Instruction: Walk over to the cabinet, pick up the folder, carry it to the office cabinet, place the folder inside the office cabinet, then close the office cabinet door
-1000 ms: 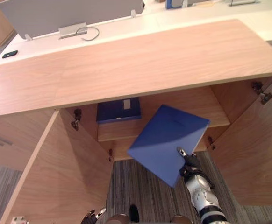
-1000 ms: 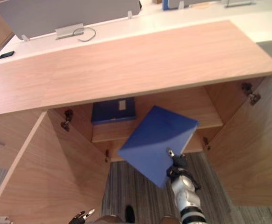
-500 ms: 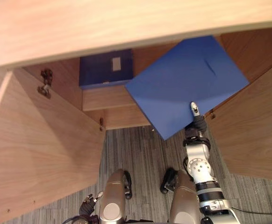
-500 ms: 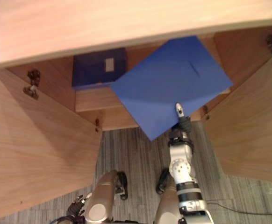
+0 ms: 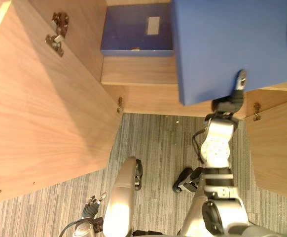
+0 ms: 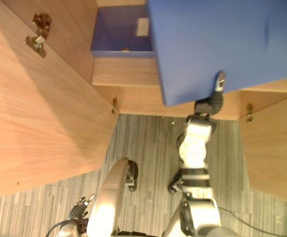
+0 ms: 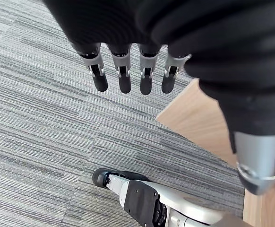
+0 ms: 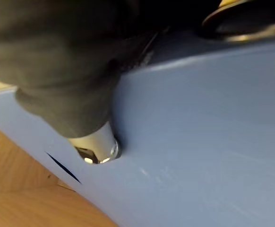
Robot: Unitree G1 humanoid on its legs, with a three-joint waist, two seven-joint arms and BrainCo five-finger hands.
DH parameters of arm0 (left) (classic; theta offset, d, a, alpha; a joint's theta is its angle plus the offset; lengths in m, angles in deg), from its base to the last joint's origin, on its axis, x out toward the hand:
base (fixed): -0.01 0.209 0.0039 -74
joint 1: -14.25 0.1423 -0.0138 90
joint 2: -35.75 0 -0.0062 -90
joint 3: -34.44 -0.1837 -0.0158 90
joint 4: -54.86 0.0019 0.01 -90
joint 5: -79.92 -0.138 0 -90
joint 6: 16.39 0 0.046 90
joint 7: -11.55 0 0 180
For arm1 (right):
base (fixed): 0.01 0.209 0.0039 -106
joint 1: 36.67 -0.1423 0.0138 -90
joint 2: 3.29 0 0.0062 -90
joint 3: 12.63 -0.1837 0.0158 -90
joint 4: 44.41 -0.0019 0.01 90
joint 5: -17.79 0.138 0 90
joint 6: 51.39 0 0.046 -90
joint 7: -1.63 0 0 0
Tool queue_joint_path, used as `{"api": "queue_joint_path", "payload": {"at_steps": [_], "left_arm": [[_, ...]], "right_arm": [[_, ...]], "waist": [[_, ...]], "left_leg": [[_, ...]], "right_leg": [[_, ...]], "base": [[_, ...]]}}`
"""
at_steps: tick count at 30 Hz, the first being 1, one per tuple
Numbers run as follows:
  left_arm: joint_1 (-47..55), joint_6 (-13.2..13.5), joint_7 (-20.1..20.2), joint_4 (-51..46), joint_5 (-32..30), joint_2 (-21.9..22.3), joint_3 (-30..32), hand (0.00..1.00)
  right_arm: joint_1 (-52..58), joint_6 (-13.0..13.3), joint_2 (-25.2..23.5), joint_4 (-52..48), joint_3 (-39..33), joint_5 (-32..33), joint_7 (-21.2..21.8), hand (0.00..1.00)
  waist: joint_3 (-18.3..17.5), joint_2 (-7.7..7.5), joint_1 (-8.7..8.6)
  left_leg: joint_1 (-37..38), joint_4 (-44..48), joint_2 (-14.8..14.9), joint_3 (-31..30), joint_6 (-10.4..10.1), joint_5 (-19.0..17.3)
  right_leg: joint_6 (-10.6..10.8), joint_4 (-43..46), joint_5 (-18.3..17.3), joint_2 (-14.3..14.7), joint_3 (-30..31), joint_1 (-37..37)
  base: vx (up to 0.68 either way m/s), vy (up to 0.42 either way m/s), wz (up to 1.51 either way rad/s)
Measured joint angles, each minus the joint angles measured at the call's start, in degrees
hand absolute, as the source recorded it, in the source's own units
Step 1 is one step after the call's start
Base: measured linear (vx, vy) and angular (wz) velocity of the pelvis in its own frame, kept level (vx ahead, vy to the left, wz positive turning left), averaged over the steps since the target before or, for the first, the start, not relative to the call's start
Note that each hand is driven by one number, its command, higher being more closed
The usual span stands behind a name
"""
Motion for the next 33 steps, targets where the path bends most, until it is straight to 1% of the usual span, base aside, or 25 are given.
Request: {"api": "queue_joint_path", "payload": {"at_steps": [1,2,5,6,8,9,10,11,12,14,15,17,18,19,21,25,27,32,33], "left_arm": [[-0.1,0.0,-0.4,0.0,0.7,0.0,-0.1,0.00],[-0.1,0.0,-0.5,0.0,1.0,0.0,-0.2,0.00],[-0.4,0.0,-1.3,0.0,2.2,-0.1,-1.2,0.00],[-0.6,0.0,-1.4,0.1,2.3,-0.1,-1.4,0.00],[-1.1,0.1,-2.1,0.0,2.5,-0.2,-2.4,0.00],[-1.3,0.1,-2.3,0.1,2.5,-0.2,-2.5,0.00],[-1.8,0.1,-2.6,0.3,2.6,-0.2,-3.3,0.00],[-2.1,0.2,-2.6,0.4,3.0,-0.1,-3.6,0.00],[-2.1,0.2,-2.6,0.4,3.1,-0.1,-3.7,0.00],[-2.1,0.4,-2.8,0.4,3.3,-0.1,-4.0,0.00],[-2.1,0.5,-2.9,0.4,3.3,-0.1,-4.1,0.00],[-2.2,0.7,-3.2,0.5,3.6,0.0,-4.5,0.00],[-2.2,0.7,-3.5,0.6,3.8,0.0,-4.5,0.00],[-2.2,0.7,-3.6,0.7,3.8,0.0,-4.5,0.00],[-2.2,0.7,-3.8,0.8,3.9,-0.1,-4.7,0.00],[-2.2,1.1,-3.9,0.8,4.2,-0.4,-5.4,0.00],[-2.2,1.2,-4.2,0.8,5.0,-0.6,-6.0,0.00],[-2.2,1.2,-4.8,0.7,6.0,-0.5,-6.1,0.00],[-2.2,1.2,-4.8,0.7,6.1,-0.5,-6.1,0.00]], "right_arm": [[-3.2,1.2,1.2,1.3,-2.0,1.0,-1.2,1.00],[-4.6,1.6,1.8,2.0,-3.1,1.6,-1.8,1.00],[-10.5,3.4,5.5,8.0,-9.7,4.1,-4.9,1.00],[-11.5,3.5,6.2,9.4,-11.1,4.8,-5.5,1.00],[-15.6,3.8,9.9,15.0,-15.7,7.0,-7.9,1.00],[-16.4,3.8,10.9,16.1,-16.4,7.4,-8.7,1.00],[-17.9,3.6,13.1,18.3,-17.6,8.0,-9.8,1.00],[-19.1,3.3,15.0,20.5,-18.4,8.4,-10.8,1.00],[-19.8,3.1,15.9,21.7,-18.4,8.4,-11.0,1.00],[-23.1,1.3,20.3,26.3,-18.1,8.4,-11.8,1.00],[-24.0,0.7,21.5,27.5,-18.0,8.3,-12.0,1.00],[-26.5,-1.5,26.3,32.0,-15.9,8.1,-12.3,1.00],[-27.4,-3.3,28.4,34.4,-14.1,6.9,-12.4,1.00],[-27.9,-4.2,29.3,35.6,-12.9,5.9,-12.5,1.00],[-29.6,-8.3,32.1,39.9,-8.0,1.8,-12.9,1.00],[-31.7,-12.3,35.0,44.3,0.5,-1.3,-12.9,1.00],[-33.1,-13.0,35.9,45.3,3.5,-2.3,-12.8,1.00],[-36.8,-13.6,38.9,46.5,9.8,-3.0,-12.7,1.00],[-37.2,-13.6,38.9,46.5,10.1,-3.0,-12.6,1.00]], "waist": [[0.1,0.12,0.27],[0.1,0.12,0.29],[0.2,0.16,1.07],[0.2,0.17,1.34],[0.2,0.48,2.05],[0.3,0.53,2.13],[0.6,1.20,2.17],[0.6,1.36,2.40],[0.7,1.37,2.42],[0.7,1.54,2.42],[0.7,1.61,2.41],[1.0,2.18,2.41],[1.0,2.18,2.37],[1.0,2.20,2.31],[1.1,2.27,2.02],[1.1,2.27,1.89],[1.2,2.25,1.81],[1.6,2.36,1.60],[1.6,2.35,1.54]], "left_leg": [[-1.4,0.7,-0.4,-0.3,0.0,0.0],[-2.1,1.1,-0.7,-0.6,0.1,0.0],[-5.5,2.6,-1.9,-1.7,0.3,0.2],[-6.1,2.8,-2.1,-1.9,0.3,0.3],[-8.9,3.5,-3.0,-2.5,0.4,0.7],[-9.6,3.6,-3.5,-2.7,0.4,1.0],[-10.4,3.8,-3.8,-3.0,0.6,1.3],[-11.3,3.9,-4.2,-3.1,0.6,1.4],[-11.8,3.9,-4.3,-3.1,0.6,1.6],[-13.8,3.9,-5.0,-3.3,0.5,2.2],[-14.3,3.9,-5.1,-3.4,0.5,2.3],[-15.6,3.9,-5.6,-3.7,0.5,2.8],[-16.2,3.9,-5.6,-3.7,0.5,3.0],[-16.5,3.9,-5.6,-3.8,0.4,3.1],[-17.1,3.9,-5.6,-4.0,0.2,3.3],[-17.8,3.7,-5.4,-4.1,0.1,3.7],[-18.5,3.6,-5.3,-4.1,0.0,3.9],[-18.4,3.2,-5.0,-4.3,-0.2,4.3],[-18.4,3.2,-4.9,-4.3,-0.2,4.3]], "right_leg": [[0.1,0.7,-0.2,-0.4,0.0,-1.1],[0.1,1.1,-0.3,-0.7,-0.2,-1.5],[0.2,2.8,-0.8,-2.1,-0.8,-3.7],[0.2,3.0,-0.8,-2.2,-0.8,-4.2],[0.1,4.0,-1.0,-3.2,-1.2,-6.3],[0.1,4.3,-1.0,-3.4,-1.3,-6.7],[0.0,4.5,-1.2,-4.0,-1.9,-6.9],[0.0,4.9,-1.2,-4.3,-1.8,-7.8],[0.0,5.0,-1.2,-4.4,-1.7,-8.3],[-0.1,5.5,-1.3,-5.0,-1.7,-10.1],[-0.2,5.7,-1.3,-5.2,-1.7,-10.6],[-0.2,6.1,-1.3,-5.6,-1.8,-11.6],[-0.2,6.3,-1.3,-5.7,-1.7,-12.3],[-0.2,6.3,-1.3,-5.7,-1.7,-12.5],[-0.3,6.4,-1.3,-5.6,-1.7,-13.1],[-0.4,6.5,-1.4,-5.4,-1.6,-14.0],[-0.4,6.5,-1.4,-5.2,-1.6,-14.6],[-0.5,6.2,-1.4,-4.8,-1.6,-14.6],[-0.5,6.2,-1.4,-4.7,-1.6,-14.6]], "base": [[-0.02,0.019,0.26],[-0.02,0.019,0.25],[-0.01,0.003,0.27],[0.00,-0.011,0.23],[0.00,-0.014,0.24],[0.00,-0.019,0.31],[0.00,-0.022,0.28],[0.00,-0.024,0.24],[0.00,-0.023,0.14],[0.00,-0.032,0.17],[0.00,-0.039,0.18],[0.01,-0.033,0.15],[0.01,-0.029,0.08],[0.02,-0.038,0.04],[0.03,-0.046,0.02],[0.02,-0.032,0.00],[0.03,-0.053,0.01],[0.04,-0.036,-0.01],[0.03,-0.032,-0.05]]}}
